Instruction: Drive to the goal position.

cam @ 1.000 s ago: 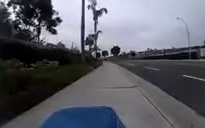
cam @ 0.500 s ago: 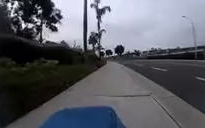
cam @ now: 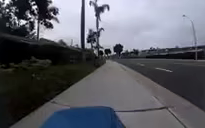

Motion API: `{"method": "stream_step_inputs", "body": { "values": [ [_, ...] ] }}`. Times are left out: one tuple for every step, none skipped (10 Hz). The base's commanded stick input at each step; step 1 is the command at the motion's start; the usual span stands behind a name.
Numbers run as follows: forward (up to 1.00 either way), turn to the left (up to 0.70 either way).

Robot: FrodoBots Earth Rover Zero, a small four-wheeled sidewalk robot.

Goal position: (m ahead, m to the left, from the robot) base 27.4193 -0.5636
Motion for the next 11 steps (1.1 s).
{"method": "stream_step_inputs", "body": {
  "values": [
    [1.00,0.00],
    [1.00,0.00],
    [1.00,0.00],
    [1.00,0.00],
    [1.00,0.00],
    [1.00,0.00],
    [1.00,0.00],
    [1.00,0.00],
    [1.00,0.00],
    [1.00,0.00],
    [1.00,0.00]
  ]
}}
